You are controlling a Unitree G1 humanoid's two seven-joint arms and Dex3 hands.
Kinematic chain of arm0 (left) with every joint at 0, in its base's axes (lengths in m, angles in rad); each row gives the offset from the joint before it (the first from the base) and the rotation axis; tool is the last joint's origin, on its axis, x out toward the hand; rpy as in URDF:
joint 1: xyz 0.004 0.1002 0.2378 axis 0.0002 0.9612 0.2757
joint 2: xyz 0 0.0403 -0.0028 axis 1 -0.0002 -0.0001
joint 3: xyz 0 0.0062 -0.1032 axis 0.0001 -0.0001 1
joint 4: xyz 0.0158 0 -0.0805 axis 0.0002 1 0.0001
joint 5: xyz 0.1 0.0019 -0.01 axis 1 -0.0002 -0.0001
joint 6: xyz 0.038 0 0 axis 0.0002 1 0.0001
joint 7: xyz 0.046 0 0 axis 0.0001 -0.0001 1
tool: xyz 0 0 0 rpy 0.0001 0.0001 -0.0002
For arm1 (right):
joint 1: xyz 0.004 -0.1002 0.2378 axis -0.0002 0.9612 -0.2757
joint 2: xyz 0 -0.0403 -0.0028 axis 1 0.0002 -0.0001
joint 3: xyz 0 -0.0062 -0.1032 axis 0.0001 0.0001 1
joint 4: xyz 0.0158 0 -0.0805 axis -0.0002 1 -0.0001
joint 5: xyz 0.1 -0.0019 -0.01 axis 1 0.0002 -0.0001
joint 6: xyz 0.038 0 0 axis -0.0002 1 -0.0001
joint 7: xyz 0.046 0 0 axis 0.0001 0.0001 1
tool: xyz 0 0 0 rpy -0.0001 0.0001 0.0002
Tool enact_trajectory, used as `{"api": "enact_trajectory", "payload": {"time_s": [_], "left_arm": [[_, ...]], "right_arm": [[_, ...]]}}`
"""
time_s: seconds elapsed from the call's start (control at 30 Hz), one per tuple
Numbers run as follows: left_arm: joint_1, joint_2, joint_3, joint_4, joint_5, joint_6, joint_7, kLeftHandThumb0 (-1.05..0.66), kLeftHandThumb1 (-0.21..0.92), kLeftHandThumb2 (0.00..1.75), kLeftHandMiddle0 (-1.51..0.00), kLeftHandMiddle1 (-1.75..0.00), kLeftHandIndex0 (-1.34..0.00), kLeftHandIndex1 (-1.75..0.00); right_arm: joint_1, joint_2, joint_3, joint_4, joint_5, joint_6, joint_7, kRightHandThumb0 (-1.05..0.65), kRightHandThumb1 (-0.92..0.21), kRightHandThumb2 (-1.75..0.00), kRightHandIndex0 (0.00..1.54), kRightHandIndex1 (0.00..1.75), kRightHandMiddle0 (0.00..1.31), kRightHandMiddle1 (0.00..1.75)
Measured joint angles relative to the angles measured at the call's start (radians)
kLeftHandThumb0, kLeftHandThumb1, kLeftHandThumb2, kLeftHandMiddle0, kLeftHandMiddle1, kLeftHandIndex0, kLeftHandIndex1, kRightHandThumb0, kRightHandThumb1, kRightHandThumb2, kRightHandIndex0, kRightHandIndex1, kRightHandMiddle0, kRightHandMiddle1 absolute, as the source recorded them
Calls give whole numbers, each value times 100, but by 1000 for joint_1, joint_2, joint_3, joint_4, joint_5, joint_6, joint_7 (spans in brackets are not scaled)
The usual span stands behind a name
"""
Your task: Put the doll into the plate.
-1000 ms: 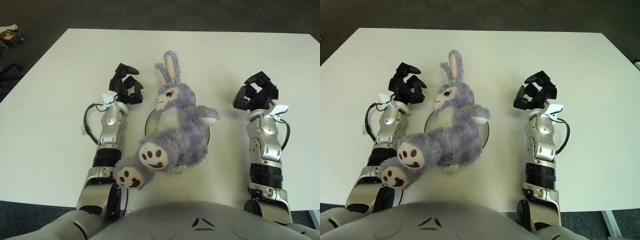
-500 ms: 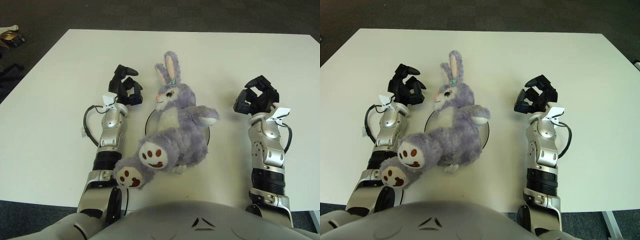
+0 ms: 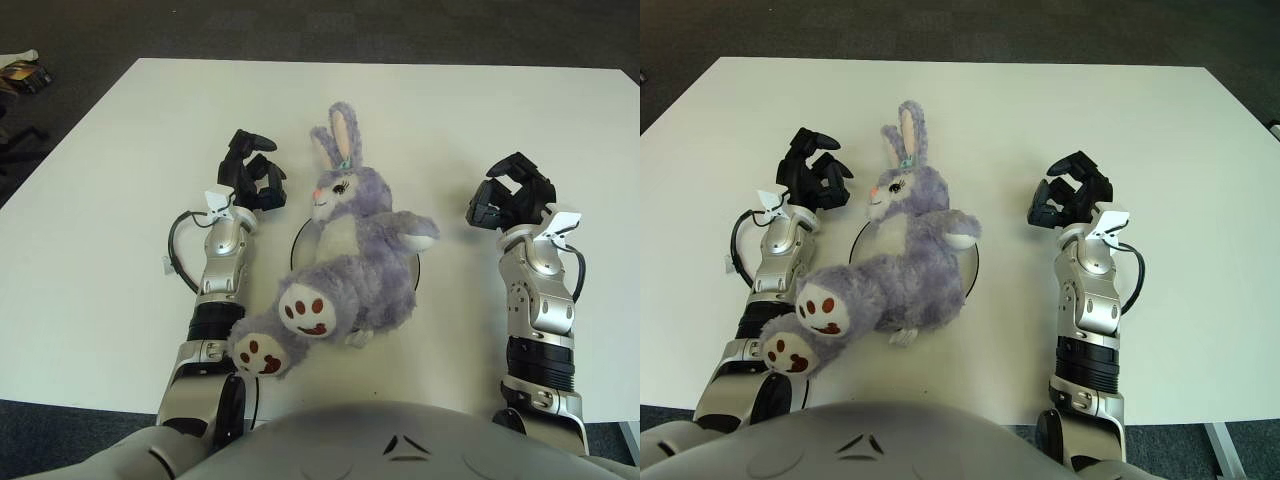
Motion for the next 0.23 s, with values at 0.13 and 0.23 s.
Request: {"api": "enact_trajectory", "payload": {"time_s": [0.13, 0.23], "left_arm": [[0, -5, 4, -1, 4, 1, 30, -2, 21, 146, -73, -174, -43, -173], [0, -8, 5, -2, 14, 1, 54, -1, 24, 141, -60, -175, -50, -174]], "right_arm": [[0, 0, -3, -1, -1, 7, 0, -1, 10, -175, 91, 175, 78, 161], [0, 0, -4, -3, -2, 12, 0, -1, 10, -175, 91, 175, 78, 161]]}}
